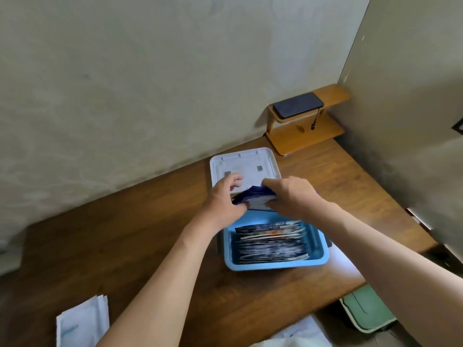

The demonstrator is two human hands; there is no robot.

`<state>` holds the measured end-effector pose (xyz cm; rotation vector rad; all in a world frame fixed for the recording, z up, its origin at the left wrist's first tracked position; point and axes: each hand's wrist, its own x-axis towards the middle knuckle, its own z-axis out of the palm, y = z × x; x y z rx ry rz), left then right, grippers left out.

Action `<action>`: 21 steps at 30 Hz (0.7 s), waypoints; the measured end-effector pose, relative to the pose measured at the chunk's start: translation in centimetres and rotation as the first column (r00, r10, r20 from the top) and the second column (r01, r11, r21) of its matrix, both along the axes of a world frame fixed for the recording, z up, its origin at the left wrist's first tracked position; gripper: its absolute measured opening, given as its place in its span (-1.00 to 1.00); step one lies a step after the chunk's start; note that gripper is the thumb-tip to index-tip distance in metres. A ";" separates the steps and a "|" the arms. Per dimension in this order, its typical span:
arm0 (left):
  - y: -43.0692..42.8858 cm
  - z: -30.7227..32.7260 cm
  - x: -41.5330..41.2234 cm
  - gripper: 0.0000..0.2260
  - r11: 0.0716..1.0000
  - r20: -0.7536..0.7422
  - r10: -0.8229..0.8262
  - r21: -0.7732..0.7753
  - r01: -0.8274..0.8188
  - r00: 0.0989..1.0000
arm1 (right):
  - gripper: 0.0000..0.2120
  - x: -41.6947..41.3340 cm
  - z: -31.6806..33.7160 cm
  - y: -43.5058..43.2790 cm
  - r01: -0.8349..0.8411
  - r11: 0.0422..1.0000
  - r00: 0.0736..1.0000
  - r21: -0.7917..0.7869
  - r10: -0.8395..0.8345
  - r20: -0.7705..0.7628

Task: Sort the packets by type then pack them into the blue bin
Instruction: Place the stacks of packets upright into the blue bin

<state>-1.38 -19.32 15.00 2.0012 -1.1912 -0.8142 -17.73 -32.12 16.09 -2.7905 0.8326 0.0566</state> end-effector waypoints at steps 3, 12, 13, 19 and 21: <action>0.8 -0.2 0.1 -0.47 0.994 0.114 -0.080 0.082 0.071 0.990 | -0.76 1.1 -1.2 0.8 -0.054 0.995 0.986 -0.079 0.041 -0.162; 0.5 -1.5 -2.4 -0.80 0.929 0.416 -0.304 0.330 0.170 0.857 | -0.58 2.9 -4.7 2.7 -0.128 0.990 0.913 -0.063 0.093 -0.397; 0.4 -1.8 -2.5 -0.81 0.922 0.436 -0.321 0.348 0.171 0.841 | -0.59 3.1 -5.0 2.6 -0.126 0.991 0.910 -0.047 0.096 -0.403; 0.0 -2.8 -2.9 -0.88 0.890 0.511 -0.400 0.416 0.188 0.761 | -0.65 2.6 -6.0 1.7 -0.051 0.991 0.928 0.125 0.093 -0.360; -0.2 -3.0 -3.1 -0.88 0.884 0.525 -0.419 0.423 0.200 0.741 | -0.68 1.8 -6.1 1.3 -0.002 0.978 0.936 0.210 0.076 -0.345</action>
